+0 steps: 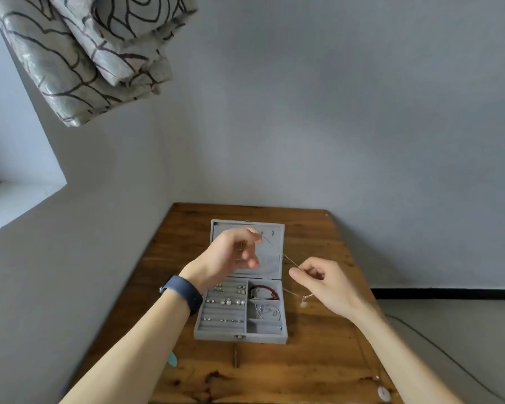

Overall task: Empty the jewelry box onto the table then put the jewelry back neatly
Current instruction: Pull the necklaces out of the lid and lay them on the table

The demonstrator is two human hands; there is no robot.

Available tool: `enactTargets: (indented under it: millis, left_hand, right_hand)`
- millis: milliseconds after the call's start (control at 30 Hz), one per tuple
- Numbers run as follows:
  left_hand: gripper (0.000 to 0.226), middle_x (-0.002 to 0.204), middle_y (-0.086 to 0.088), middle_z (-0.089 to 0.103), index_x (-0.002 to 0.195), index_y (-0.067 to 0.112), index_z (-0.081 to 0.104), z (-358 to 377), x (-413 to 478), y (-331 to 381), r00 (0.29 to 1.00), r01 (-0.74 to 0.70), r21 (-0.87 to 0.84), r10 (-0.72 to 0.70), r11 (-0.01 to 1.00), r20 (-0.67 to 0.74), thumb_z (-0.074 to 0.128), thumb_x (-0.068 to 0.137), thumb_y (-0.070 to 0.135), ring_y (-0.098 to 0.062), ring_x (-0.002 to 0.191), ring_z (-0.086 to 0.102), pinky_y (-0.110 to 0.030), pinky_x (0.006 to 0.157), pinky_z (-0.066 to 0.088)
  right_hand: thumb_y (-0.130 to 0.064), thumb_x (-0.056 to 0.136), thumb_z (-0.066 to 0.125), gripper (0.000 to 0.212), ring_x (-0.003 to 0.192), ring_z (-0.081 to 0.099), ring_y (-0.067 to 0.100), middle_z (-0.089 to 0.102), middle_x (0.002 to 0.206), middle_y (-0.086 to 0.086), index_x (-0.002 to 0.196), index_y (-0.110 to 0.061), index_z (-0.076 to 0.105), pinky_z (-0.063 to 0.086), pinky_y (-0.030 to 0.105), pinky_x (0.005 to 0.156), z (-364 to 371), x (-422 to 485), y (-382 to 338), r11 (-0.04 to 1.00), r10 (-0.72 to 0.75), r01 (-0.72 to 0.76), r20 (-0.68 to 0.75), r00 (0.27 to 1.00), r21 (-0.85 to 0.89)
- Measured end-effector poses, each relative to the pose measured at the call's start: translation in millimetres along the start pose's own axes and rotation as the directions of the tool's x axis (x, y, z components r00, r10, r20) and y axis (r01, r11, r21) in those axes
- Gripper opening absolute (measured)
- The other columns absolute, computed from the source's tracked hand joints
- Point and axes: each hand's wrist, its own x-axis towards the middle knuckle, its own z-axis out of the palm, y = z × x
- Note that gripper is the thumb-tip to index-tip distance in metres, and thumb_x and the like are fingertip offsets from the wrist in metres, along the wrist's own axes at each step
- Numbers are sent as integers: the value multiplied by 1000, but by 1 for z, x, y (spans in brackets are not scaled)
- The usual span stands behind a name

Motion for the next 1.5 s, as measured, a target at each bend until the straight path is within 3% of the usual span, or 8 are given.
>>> enactTargets:
  millis: [100, 200, 433, 533, 667, 1000, 1267, 1500]
  left_hand:
    - [8, 57, 3, 24, 75, 16, 57, 1, -14, -11, 998, 22, -188, -10, 982, 62, 60, 80, 22, -15, 48, 26, -33, 61, 34]
    - [5, 57, 7, 21, 79, 17, 62, 4, -27, -18, 995, 44, -290, -15, 956, 101, 60, 82, 21, -10, 45, 17, -29, 54, 29]
    - [15, 66, 6, 37, 91, 22, 68, 13, -40, -39, 988, 145, -240, -127, 960, 88, 54, 96, 22, -10, 52, 18, -23, 49, 23]
    - [13, 69, 6, 37, 97, 23, 67, 18, -41, -49, 982, 189, -211, -186, 959, 34, 55, 98, 24, -9, 55, 18, -21, 46, 15]
    - [14, 65, 7, 30, 105, 19, 66, 22, -41, -64, 969, 228, -252, -244, 941, -34, 55, 98, 22, -8, 54, 16, -19, 41, 14]
    - [30, 61, 8, 27, 123, 16, 68, 22, -36, -88, 963, 244, -241, -264, 939, -54, 47, 102, 18, -7, 49, 16, -18, 35, 18]
    - [10, 69, 4, 52, 89, 14, 64, 19, -23, -85, 956, 252, -213, -276, 944, -95, 54, 92, 16, -12, 57, 44, -25, 61, 46]
    - [16, 83, -7, 63, 106, 6, 65, 38, 4, -96, 976, 197, 355, -150, 914, -156, 55, 102, 18, -12, 62, 65, -28, 65, 56]
  right_hand:
    - [-43, 93, 62, 21, 60, 58, 7, 68, 77, 6, 81, -28, 71, 48, 22, 60, 18, -24, 24, 985, 132, -129, -14, 991, 112]
    - [-37, 97, 59, 20, 80, 65, 12, 73, 91, 0, 89, -23, 71, 48, 26, 68, 40, -49, 42, 914, 264, -256, 19, 964, 316]
    - [-23, 101, 49, 30, 108, 69, 22, 73, 113, 6, 73, -13, 52, 49, 42, 96, 79, -93, 53, 411, 426, -403, 219, 878, 817]
    - [-23, 100, 45, 31, 98, 70, 26, 73, 105, 11, 70, -16, 46, 47, 40, 92, 86, -111, 54, 184, 435, -406, 296, 850, 895]
    - [-25, 99, 49, 32, 77, 62, 21, 64, 81, 7, 69, -14, 46, 46, 35, 82, 90, -127, 58, 97, 468, -398, 310, 827, 912]
    - [-12, 91, 55, 10, 77, 63, 18, 67, 91, 11, 88, -9, 64, 49, 31, 77, 91, -153, 75, 176, 431, -393, 288, 855, 903]
    - [-5, 95, 60, 24, 88, 69, 19, 75, 105, 10, 115, -12, 69, 54, 31, 82, 107, -185, 91, 507, 495, -352, 68, 866, 787]
    - [-5, 95, 60, 20, 88, 73, 16, 77, 96, 0, 108, -16, 70, 58, 23, 75, 103, -201, 93, 601, 560, -336, -83, 824, 726]
